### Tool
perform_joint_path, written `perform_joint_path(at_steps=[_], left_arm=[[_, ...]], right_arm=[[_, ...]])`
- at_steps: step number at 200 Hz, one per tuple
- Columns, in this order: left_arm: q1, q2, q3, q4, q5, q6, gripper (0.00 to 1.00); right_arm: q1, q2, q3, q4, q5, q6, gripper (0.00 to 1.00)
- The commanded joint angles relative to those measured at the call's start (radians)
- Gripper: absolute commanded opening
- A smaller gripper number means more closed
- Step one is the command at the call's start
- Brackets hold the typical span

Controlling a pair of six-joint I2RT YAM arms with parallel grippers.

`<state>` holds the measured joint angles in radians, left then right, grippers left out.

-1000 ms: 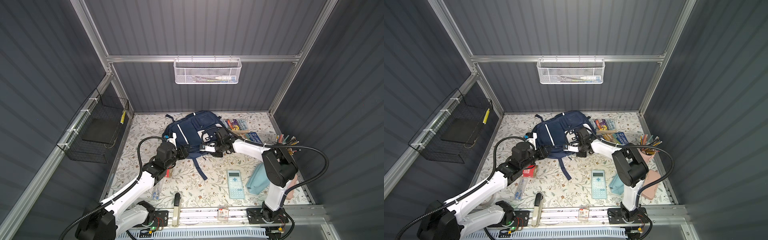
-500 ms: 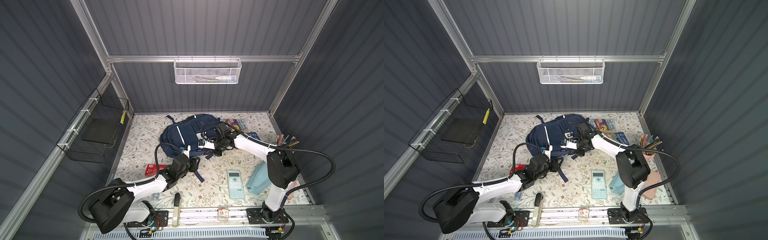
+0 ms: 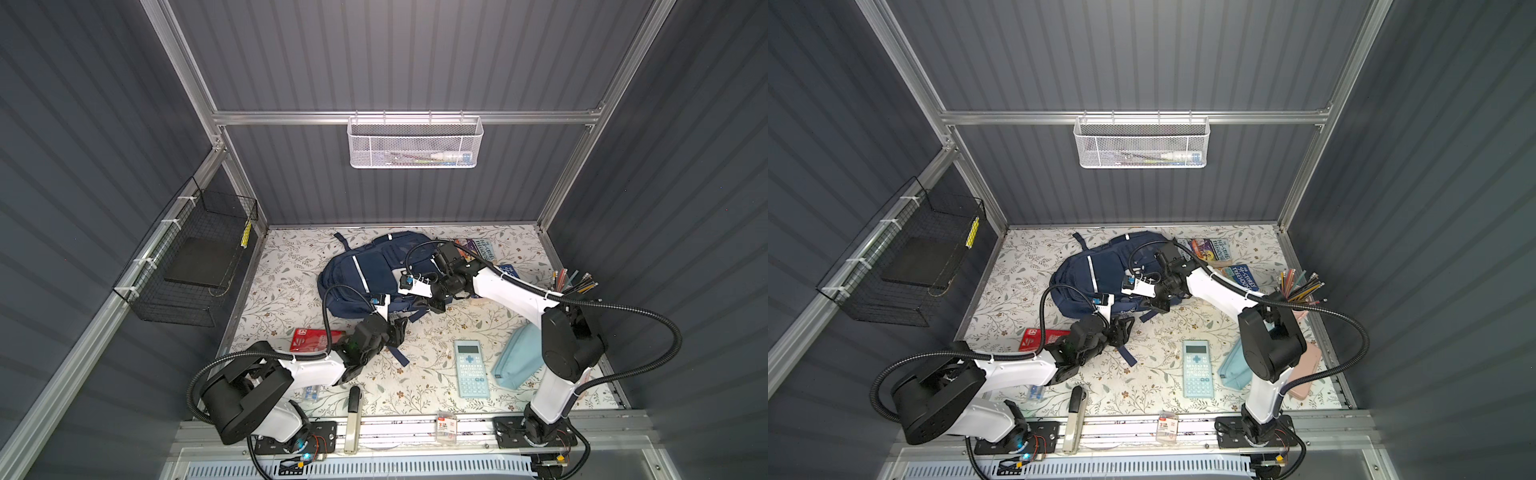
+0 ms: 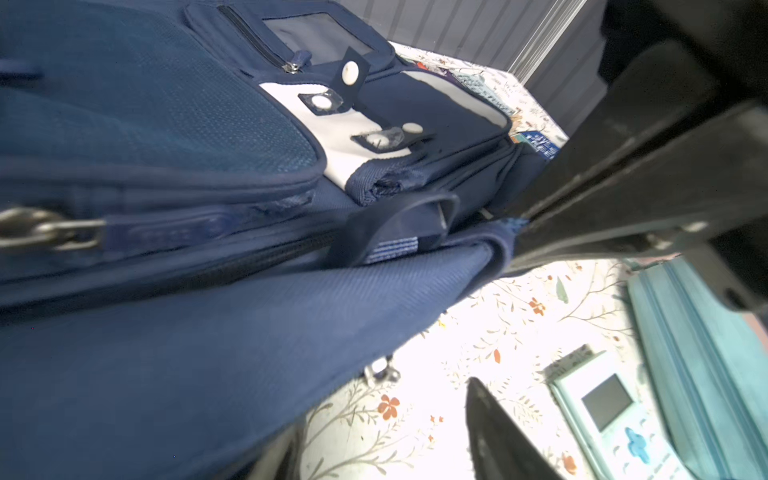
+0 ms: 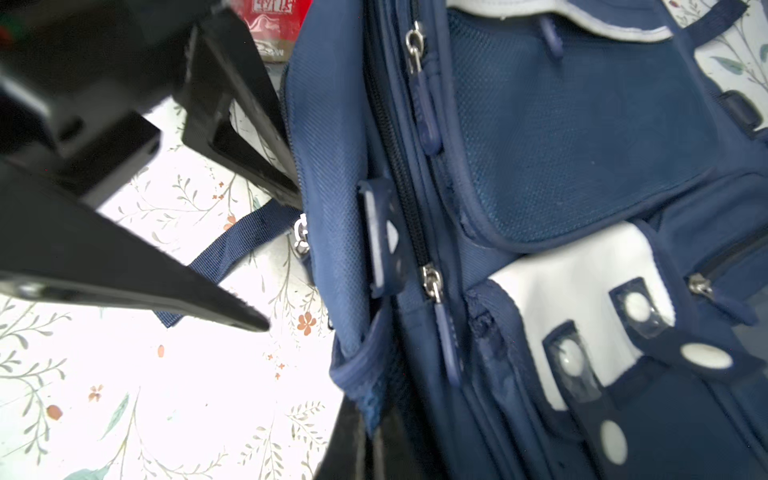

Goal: Pack the student bag

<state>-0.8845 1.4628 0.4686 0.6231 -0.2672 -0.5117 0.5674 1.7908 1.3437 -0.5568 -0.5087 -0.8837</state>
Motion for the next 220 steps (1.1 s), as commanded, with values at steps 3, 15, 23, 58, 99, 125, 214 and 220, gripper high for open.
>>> perform_joint_path(at_steps=[3,15,23,58,99,125,214,220], left_arm=[[-0.006,0.025,0.027,0.014,-0.108,0.014,0.51],[-0.006,0.031,0.03,0.015,-0.115,0.022,0.48],[-0.007,0.036,0.03,0.032,-0.107,0.031,0.43],[-0.005,0.058,0.041,0.076,-0.07,0.033,0.16],[-0.006,-0.06,0.017,-0.06,-0.082,-0.004,0.0],[-0.005,-0.137,0.031,-0.207,-0.085,-0.047,0.0],[0.198,-0.342,0.082,-0.569,0.099,-0.077,0.0],[0.216,-0.359,0.079,-0.588,0.097,-0.066,0.0]], right_arm=[[-0.001,-0.038,0.044,-0.025,-0.1,0.017,0.0],[0.0,-0.034,0.05,-0.037,-0.101,0.018,0.0],[0.0,-0.03,0.054,-0.043,-0.102,0.024,0.0],[0.003,-0.016,0.051,-0.043,-0.096,0.034,0.0],[-0.012,-0.037,0.02,-0.032,-0.059,0.028,0.0],[-0.018,-0.037,0.019,-0.024,-0.024,0.031,0.0],[-0.013,-0.1,-0.145,0.142,0.112,-0.044,0.0],[-0.013,-0.109,-0.156,0.156,0.106,-0.044,0.0]])
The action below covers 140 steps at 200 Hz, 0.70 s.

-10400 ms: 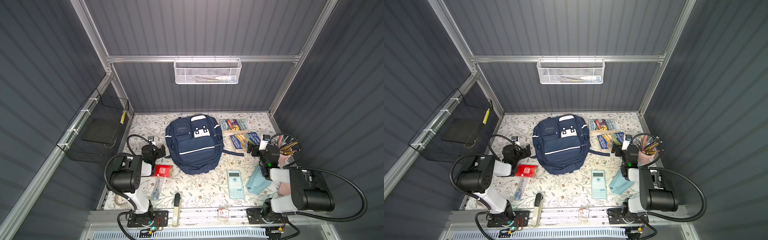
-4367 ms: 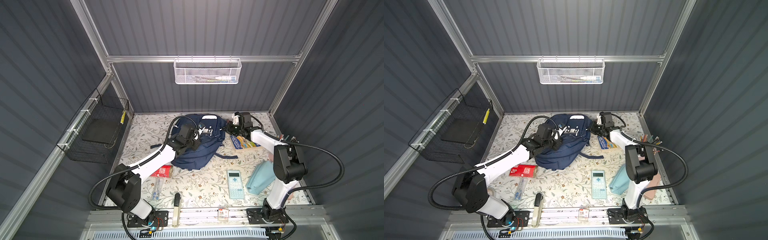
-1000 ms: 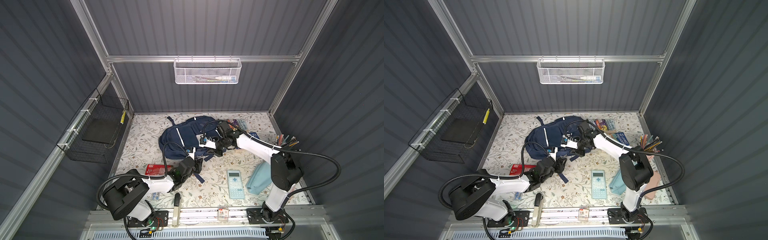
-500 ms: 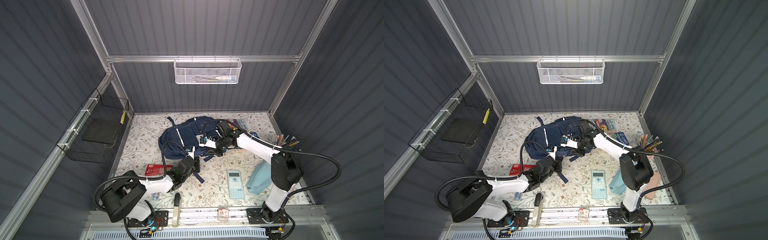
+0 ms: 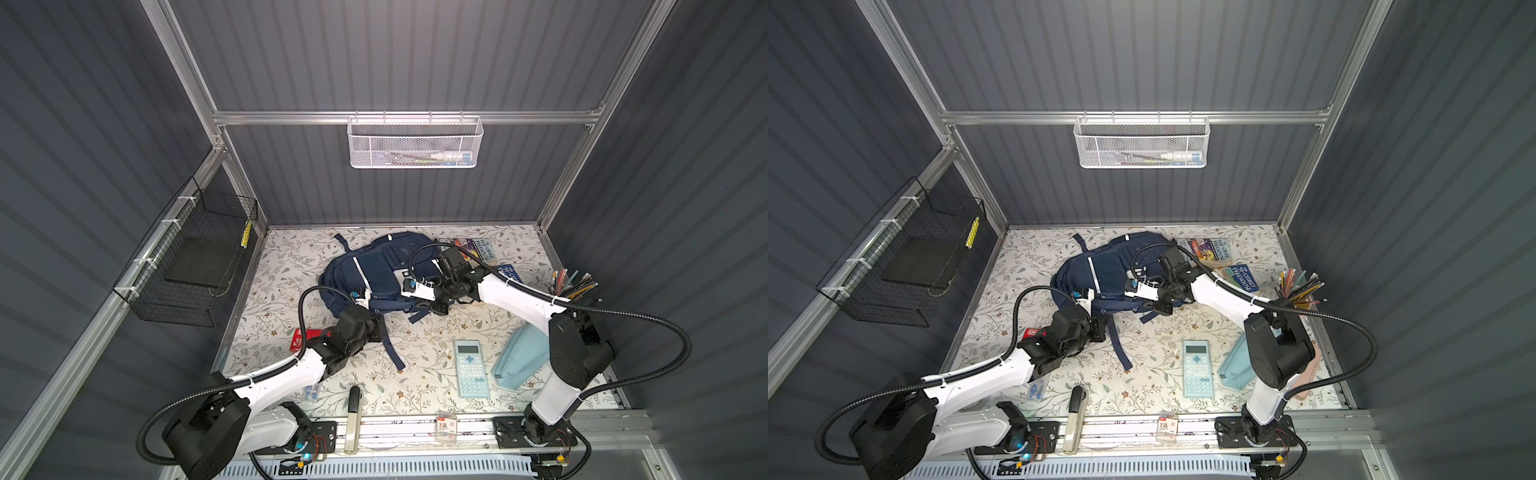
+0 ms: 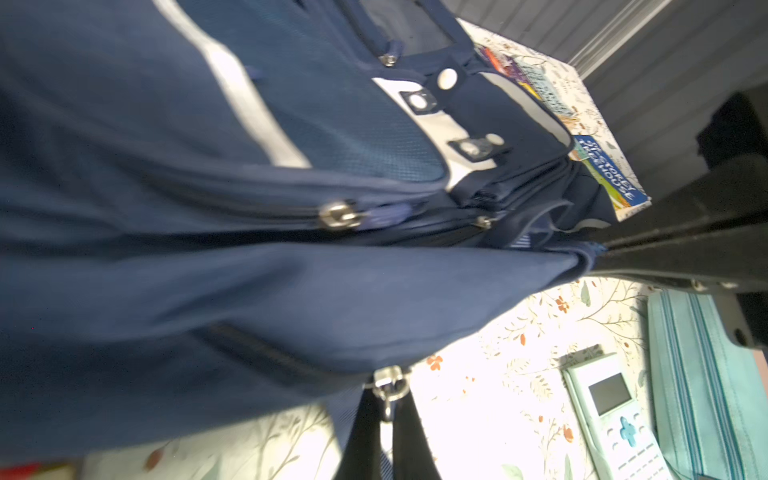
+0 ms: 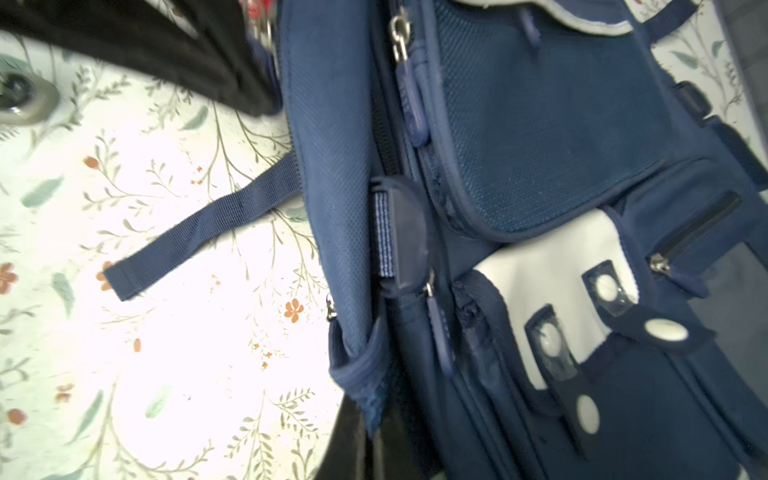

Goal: Pack the student bag

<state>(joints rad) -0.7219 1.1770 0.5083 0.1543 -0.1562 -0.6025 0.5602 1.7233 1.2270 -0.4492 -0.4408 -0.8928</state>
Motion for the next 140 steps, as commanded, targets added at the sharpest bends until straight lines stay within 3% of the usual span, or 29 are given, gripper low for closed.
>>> perform_joint_path(at_steps=[1,46,72,89,96,109,124,140], left_arm=[[0.056,-0.075,0.04,-0.122,-0.013,0.027,0.0],[0.201,-0.128,0.035,-0.216,0.063,0.099,0.0],[0.197,-0.159,0.056,-0.225,0.168,0.122,0.0],[0.147,-0.174,0.066,-0.244,0.192,0.128,0.0],[0.105,-0.182,0.07,-0.25,0.173,0.127,0.0],[0.013,-0.185,0.086,-0.267,0.123,0.121,0.0],[-0.048,-0.18,0.093,-0.26,0.117,0.092,0.0],[-0.054,-0.183,0.087,-0.237,0.15,0.065,0.0]], right_arm=[[-0.006,-0.043,-0.04,0.052,0.037,-0.035,0.0],[-0.029,-0.099,-0.122,0.15,0.061,-0.045,0.0],[-0.038,-0.067,-0.131,0.187,0.113,-0.066,0.05],[-0.057,-0.026,-0.121,0.252,0.164,-0.039,0.08],[-0.065,-0.008,-0.115,0.277,0.175,-0.026,0.15],[-0.067,0.016,-0.109,0.332,0.22,0.002,0.42],[-0.06,0.005,-0.102,0.331,0.217,0.017,0.46],[-0.043,-0.064,-0.142,0.357,0.173,0.068,0.58]])
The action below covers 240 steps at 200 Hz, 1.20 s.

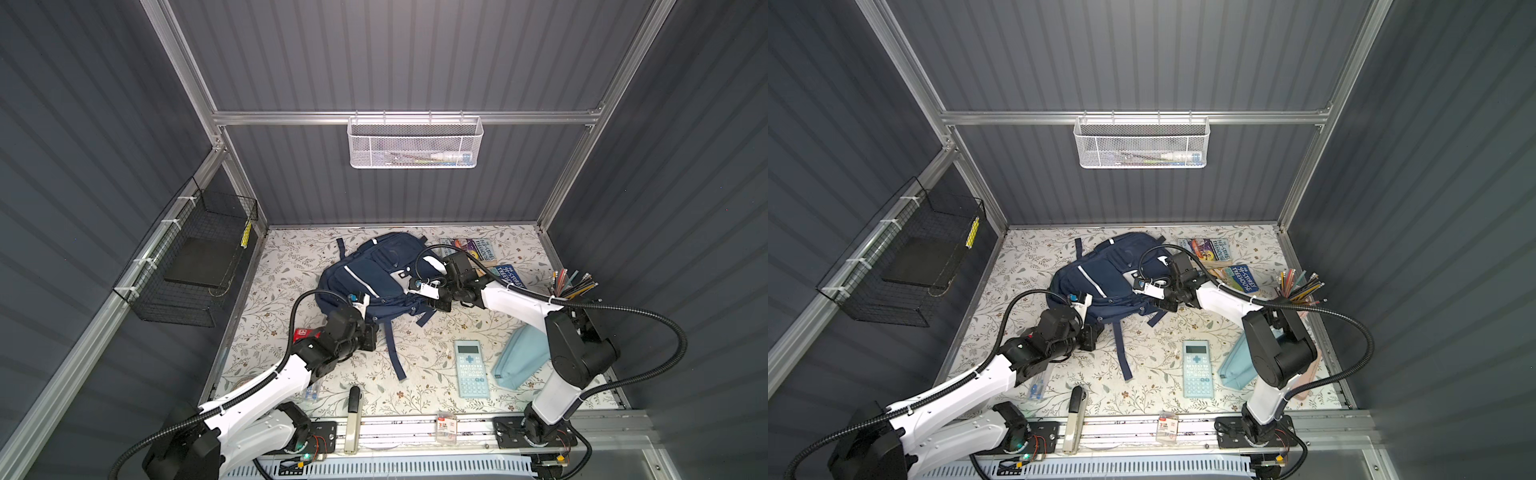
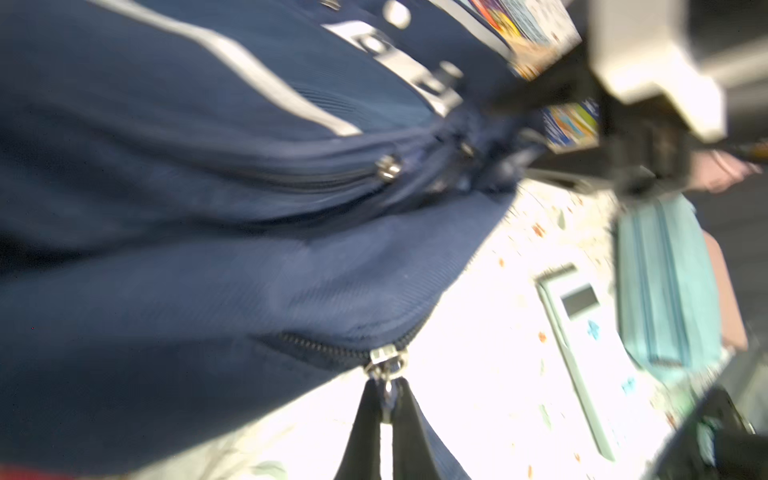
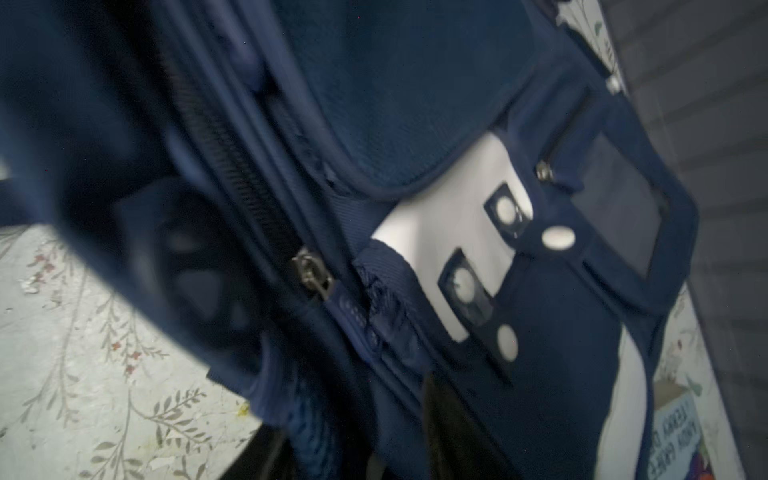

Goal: Pack the student bag

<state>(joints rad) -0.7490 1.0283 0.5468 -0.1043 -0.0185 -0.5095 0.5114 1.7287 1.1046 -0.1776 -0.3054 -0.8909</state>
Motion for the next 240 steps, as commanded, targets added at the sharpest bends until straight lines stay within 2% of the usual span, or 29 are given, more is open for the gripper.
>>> perform_joint_path(at_steps=[1,12,27,56,96,110,118,130,139,144,172,202,225,240], left_arm=[[-0.026,-0.034,0.048,0.022,0.014,-0.027,0.0],[-0.027,-0.023,0.067,0.014,0.022,-0.02,0.0],[-0.027,0.008,0.096,0.023,0.041,-0.019,0.0],[-0.027,0.056,0.128,0.046,0.056,-0.027,0.0],[-0.027,0.053,0.14,0.066,0.079,-0.039,0.0],[-0.027,0.049,0.13,0.083,0.084,-0.056,0.0],[-0.027,0.042,0.119,0.09,0.084,-0.063,0.0],[-0.027,0.029,0.112,0.08,0.063,-0.068,0.0],[-0.026,0.018,0.109,0.063,0.043,-0.071,0.0],[-0.026,0.012,0.11,0.045,0.027,-0.072,0.0],[0.007,-0.007,0.125,-0.074,-0.063,-0.074,0.0],[0.18,-0.042,0.098,-0.1,0.035,-0.068,0.0],[0.235,-0.068,0.134,-0.186,-0.009,0.009,0.0],[0.271,-0.057,0.146,-0.191,0.008,0.048,0.0]], right_arm=[[0.007,-0.074,-0.023,0.089,0.036,0.067,0.58],[0.043,-0.14,-0.084,0.126,0.03,0.069,0.69],[0.121,-0.215,-0.179,0.196,0.042,0.033,0.76],[0.206,-0.244,-0.305,0.417,0.005,0.036,0.77],[0.277,-0.122,-0.277,0.577,0.044,0.01,0.75],[0.28,-0.085,-0.283,0.648,0.039,0.02,0.69],[0.28,-0.071,-0.283,0.664,0.052,0.019,0.62],[0.277,-0.066,-0.293,0.683,0.084,0.024,0.39],[0.271,-0.073,-0.318,0.725,0.094,0.036,0.09],[0.265,-0.081,-0.329,0.747,0.095,0.046,0.0],[0.225,-0.12,-0.368,0.723,0.06,0.013,0.0],[0.178,-0.169,-0.397,0.665,-0.007,-0.041,0.0],[0.142,-0.203,-0.409,0.644,-0.02,-0.019,0.0],[0.127,-0.222,-0.419,0.627,-0.068,-0.031,0.0]])
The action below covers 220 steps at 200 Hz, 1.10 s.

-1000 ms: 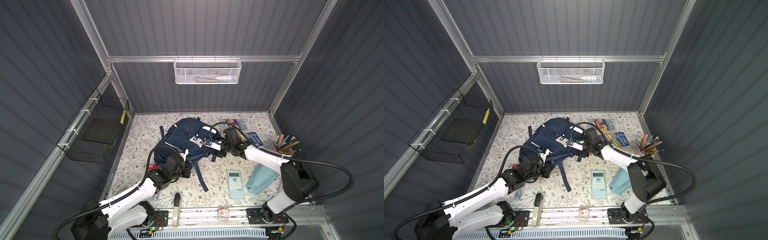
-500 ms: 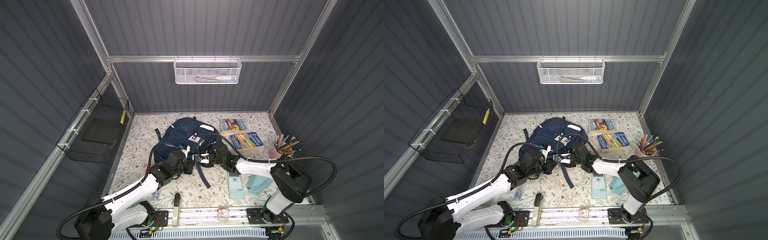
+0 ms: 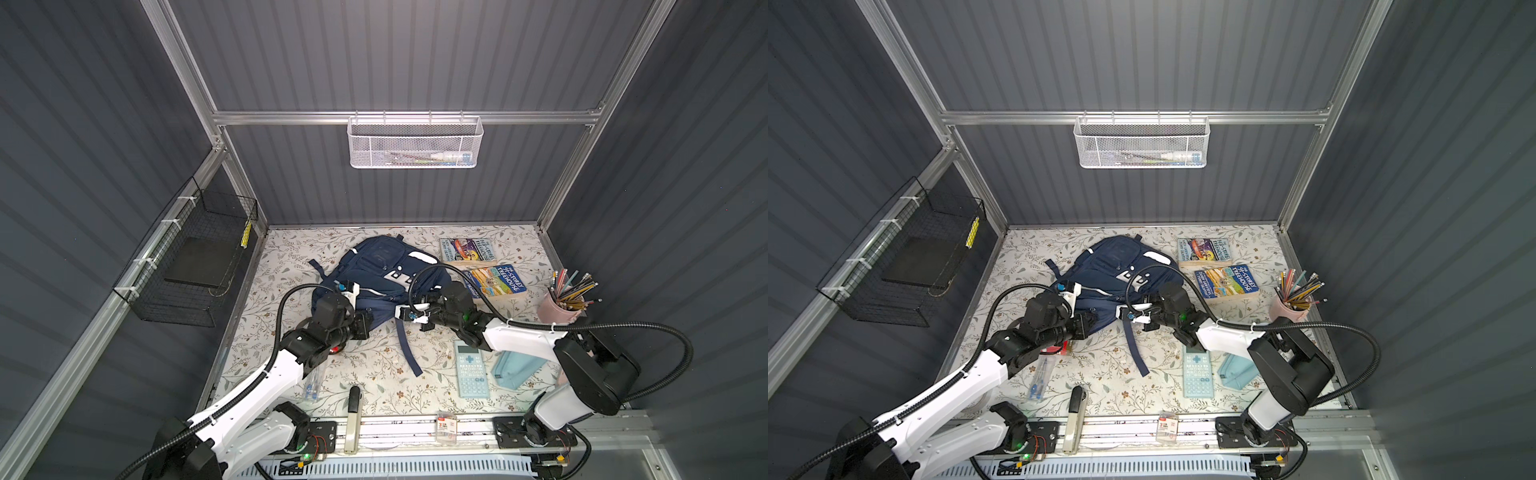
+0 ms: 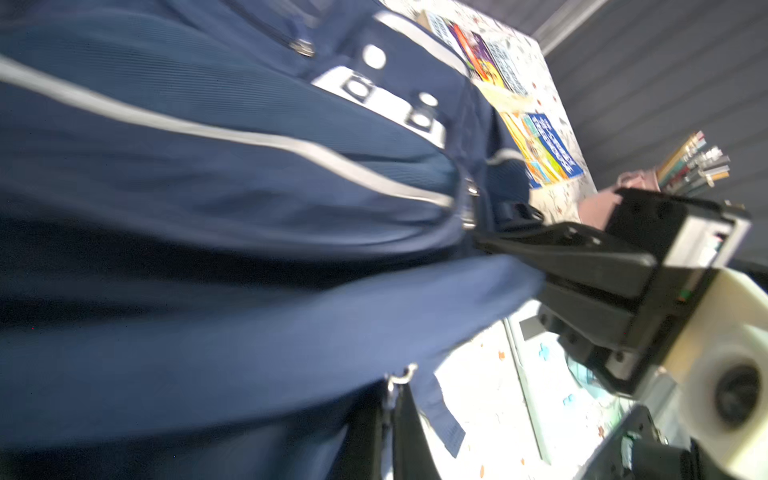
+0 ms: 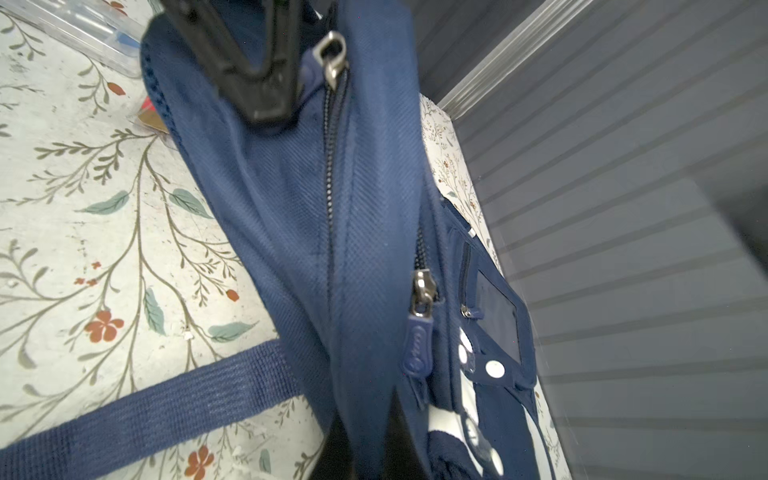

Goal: Pack the student bag

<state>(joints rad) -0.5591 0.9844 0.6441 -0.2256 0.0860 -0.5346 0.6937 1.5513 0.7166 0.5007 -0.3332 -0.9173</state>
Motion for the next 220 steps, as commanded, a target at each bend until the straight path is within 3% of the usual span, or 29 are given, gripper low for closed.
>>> perform_joint_path(at_steps=[1,25,43,58,73,85,94,108,135,162,186,220], left_arm=[[0.084,-0.012,0.049,-0.069,-0.093,0.075,0.0],[0.137,0.019,0.05,-0.033,0.032,0.088,0.0],[0.136,0.028,0.056,-0.013,0.096,0.078,0.0],[0.133,0.03,0.057,0.0,0.144,0.059,0.0],[0.109,0.016,0.062,0.009,0.159,0.036,0.0],[0.065,0.013,0.066,0.006,0.142,0.02,0.0],[0.025,0.014,0.068,0.009,0.126,0.002,0.0],[-0.041,0.027,0.068,0.028,0.098,-0.032,0.0],[-0.09,0.046,0.027,0.133,0.094,-0.127,0.0],[-0.097,0.06,0.025,0.145,0.069,-0.136,0.0],[-0.112,0.092,0.049,0.161,0.09,-0.142,0.0],[-0.117,0.057,0.055,0.139,0.069,-0.143,0.0]], right_arm=[[-0.057,-0.045,-0.033,-0.052,-0.039,-0.006,0.0],[-0.083,-0.059,-0.051,-0.058,-0.019,-0.014,0.0],[-0.107,-0.046,-0.047,-0.029,-0.013,0.023,0.11],[-0.105,-0.012,-0.033,-0.001,0.044,0.023,0.29],[-0.098,0.045,-0.004,0.052,0.144,0.021,0.32],[-0.097,0.076,-0.004,0.146,0.199,0.053,0.44],[-0.094,0.076,-0.018,0.208,0.192,0.081,0.59],[-0.067,0.044,-0.028,0.219,0.172,0.11,0.71],[-0.003,-0.09,-0.034,0.07,0.143,0.188,0.76],[0.063,-0.227,-0.051,-0.061,0.14,0.277,0.79],[0.187,-0.18,-0.028,-0.063,0.257,0.202,0.8],[0.196,-0.079,0.034,-0.058,0.227,0.206,0.75]])
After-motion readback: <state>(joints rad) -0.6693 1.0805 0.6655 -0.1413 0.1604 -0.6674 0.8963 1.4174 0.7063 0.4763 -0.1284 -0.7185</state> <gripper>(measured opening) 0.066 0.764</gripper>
